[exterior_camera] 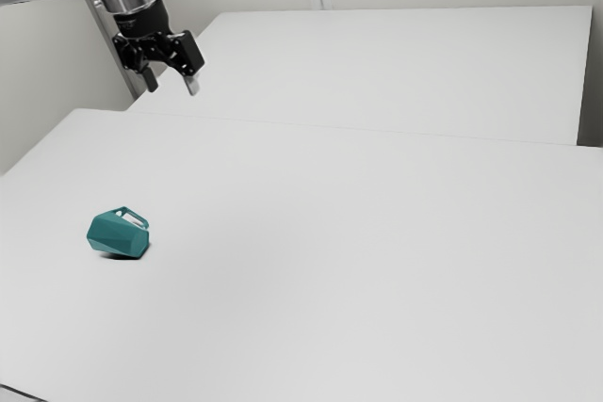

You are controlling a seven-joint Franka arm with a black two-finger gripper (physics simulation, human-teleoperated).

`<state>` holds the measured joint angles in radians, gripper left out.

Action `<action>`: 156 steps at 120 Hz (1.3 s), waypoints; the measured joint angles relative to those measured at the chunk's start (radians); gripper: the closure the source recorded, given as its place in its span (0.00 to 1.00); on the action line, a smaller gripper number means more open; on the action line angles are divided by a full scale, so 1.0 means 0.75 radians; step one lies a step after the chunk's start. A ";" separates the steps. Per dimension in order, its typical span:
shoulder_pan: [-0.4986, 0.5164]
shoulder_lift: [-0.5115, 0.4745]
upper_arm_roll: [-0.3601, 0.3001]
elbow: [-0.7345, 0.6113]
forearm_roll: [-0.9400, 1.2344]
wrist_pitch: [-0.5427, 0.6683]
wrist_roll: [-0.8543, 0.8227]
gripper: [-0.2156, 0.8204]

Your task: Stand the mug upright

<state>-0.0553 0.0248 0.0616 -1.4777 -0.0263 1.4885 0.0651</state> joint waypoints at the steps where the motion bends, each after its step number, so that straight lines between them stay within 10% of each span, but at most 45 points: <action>1: 0.001 0.000 0.000 0.000 0.000 0.000 0.000 0.22; 71: 0.144 -0.075 0.003 -0.108 -0.015 -0.022 0.002 0.22; 156: 0.833 -0.154 0.001 -0.602 -0.318 0.447 0.576 0.22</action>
<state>0.5693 -0.0906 0.0622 -1.9289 -0.2648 1.8237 0.4975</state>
